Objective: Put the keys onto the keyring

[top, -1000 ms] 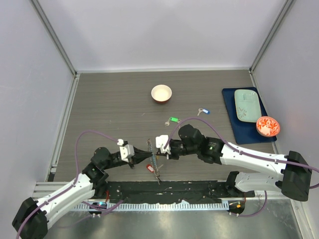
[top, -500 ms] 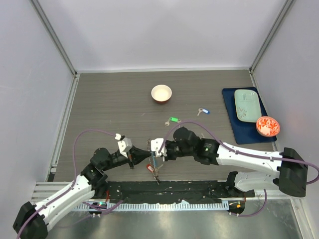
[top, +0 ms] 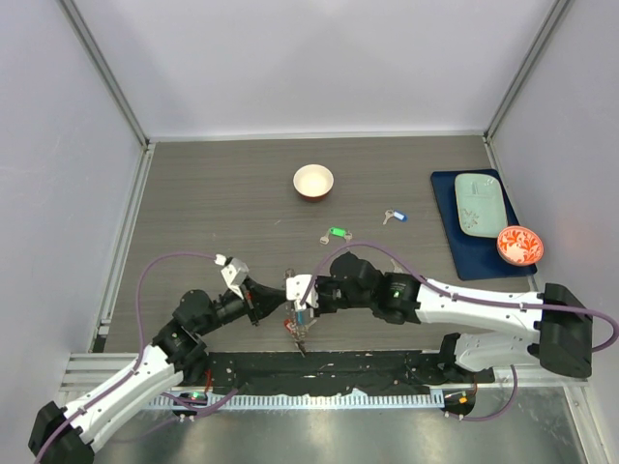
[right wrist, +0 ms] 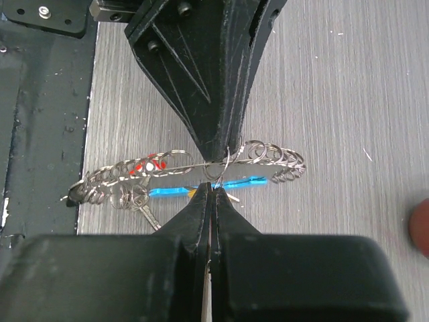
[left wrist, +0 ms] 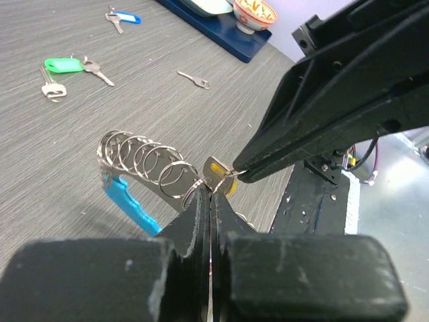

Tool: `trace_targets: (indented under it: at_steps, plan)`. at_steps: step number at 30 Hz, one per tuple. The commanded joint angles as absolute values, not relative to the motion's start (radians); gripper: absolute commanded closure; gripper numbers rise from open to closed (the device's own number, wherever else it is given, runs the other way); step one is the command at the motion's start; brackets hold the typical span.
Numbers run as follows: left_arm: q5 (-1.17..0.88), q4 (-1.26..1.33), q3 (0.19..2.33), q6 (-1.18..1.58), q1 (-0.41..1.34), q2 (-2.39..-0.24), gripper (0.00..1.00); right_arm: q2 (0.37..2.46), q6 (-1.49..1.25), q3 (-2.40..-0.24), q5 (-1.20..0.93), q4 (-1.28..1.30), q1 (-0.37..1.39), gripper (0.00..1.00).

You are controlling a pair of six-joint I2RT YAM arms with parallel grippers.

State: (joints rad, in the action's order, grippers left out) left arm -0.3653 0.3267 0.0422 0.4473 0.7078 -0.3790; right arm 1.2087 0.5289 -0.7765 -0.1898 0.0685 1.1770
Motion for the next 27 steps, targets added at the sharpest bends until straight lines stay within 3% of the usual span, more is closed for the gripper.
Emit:
trace_targets:
  at_steps: [1,11,20,27]
  plan:
    - [-0.152,0.396,0.095,0.535,0.695,-0.370,1.00,1.220,0.525,-0.796,-0.221,0.141,1.227,0.99]
    - [-0.101,0.379,0.153,0.542,0.695,-0.385,1.00,1.233,0.523,-0.785,-0.184,0.129,1.249,0.99]
    - [-0.261,0.427,0.078,0.325,0.695,-0.345,1.00,1.164,0.462,-0.775,-0.043,0.077,1.217,0.99]
    - [-0.345,0.443,0.023,0.190,0.695,-0.308,1.00,1.102,0.407,-0.741,-0.089,0.008,1.132,0.99]
